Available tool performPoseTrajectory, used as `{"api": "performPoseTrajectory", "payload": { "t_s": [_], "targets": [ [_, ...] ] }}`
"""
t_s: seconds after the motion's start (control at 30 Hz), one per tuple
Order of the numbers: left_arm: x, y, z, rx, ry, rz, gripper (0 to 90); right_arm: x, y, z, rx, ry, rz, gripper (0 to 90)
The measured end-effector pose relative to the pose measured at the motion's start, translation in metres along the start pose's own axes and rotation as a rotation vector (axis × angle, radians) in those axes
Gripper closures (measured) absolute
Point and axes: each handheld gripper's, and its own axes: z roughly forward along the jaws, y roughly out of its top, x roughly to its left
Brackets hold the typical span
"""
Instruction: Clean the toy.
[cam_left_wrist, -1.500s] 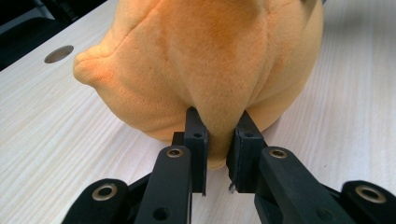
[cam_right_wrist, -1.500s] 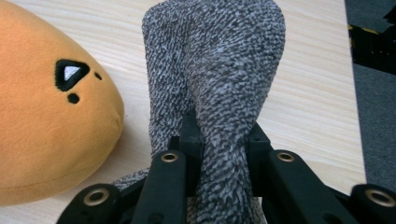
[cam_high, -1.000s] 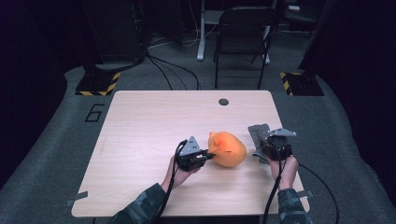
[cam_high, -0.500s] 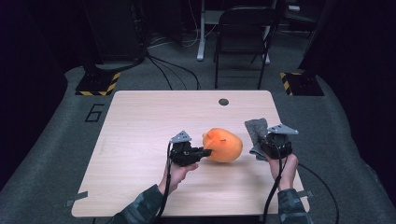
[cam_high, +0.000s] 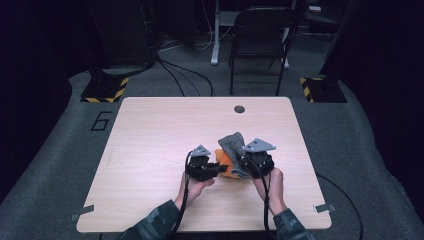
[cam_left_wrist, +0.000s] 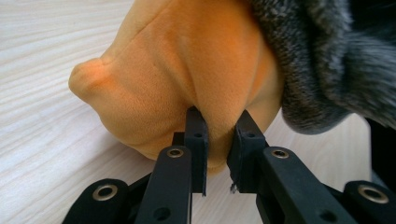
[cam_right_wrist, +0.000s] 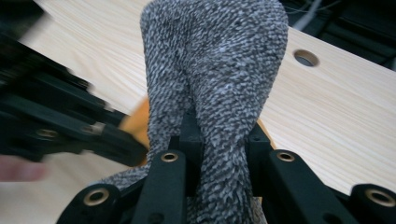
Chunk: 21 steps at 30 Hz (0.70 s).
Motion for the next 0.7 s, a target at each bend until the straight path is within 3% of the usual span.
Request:
{"api": "performPoseTrajectory", "payload": {
  "t_s": [0.07, 0.13, 0.2, 0.27, 0.4, 0.47, 0.57, 0.7],
  "targets": [
    [0.003, -0.001, 0.001, 0.008, -0.006, 0.005, 79.0, -0.004, -0.005, 0.006, 0.008, -0.016, 0.004, 75.9],
    [0.004, -0.001, 0.000, 0.006, -0.004, 0.007, 79.1, -0.012, -0.007, 0.006, 0.014, -0.015, 0.039, 75.9],
    [0.004, -0.001, 0.001, 0.005, -0.008, 0.002, 79.0, -0.019, -0.011, 0.007, 0.032, -0.062, 0.027, 76.0],
    [0.003, -0.001, 0.001, 0.006, -0.008, 0.005, 78.8, -0.032, -0.020, 0.011, 0.046, -0.048, 0.085, 75.9],
    [0.003, 0.000, 0.003, 0.003, -0.010, 0.015, 78.7, -0.046, -0.031, 0.017, 0.079, -0.065, 0.128, 76.0],
    [0.003, 0.001, 0.003, 0.004, -0.009, 0.016, 78.6, -0.056, -0.041, 0.023, 0.127, -0.112, 0.151, 76.0],
    [0.004, 0.001, 0.002, 0.002, -0.013, 0.011, 78.5, -0.068, -0.054, 0.033, 0.186, -0.113, 0.190, 75.9],
    [0.005, 0.001, 0.002, 0.001, -0.015, 0.012, 78.4, -0.076, -0.067, 0.048, 0.255, -0.106, 0.198, 75.9]
  ]
}}
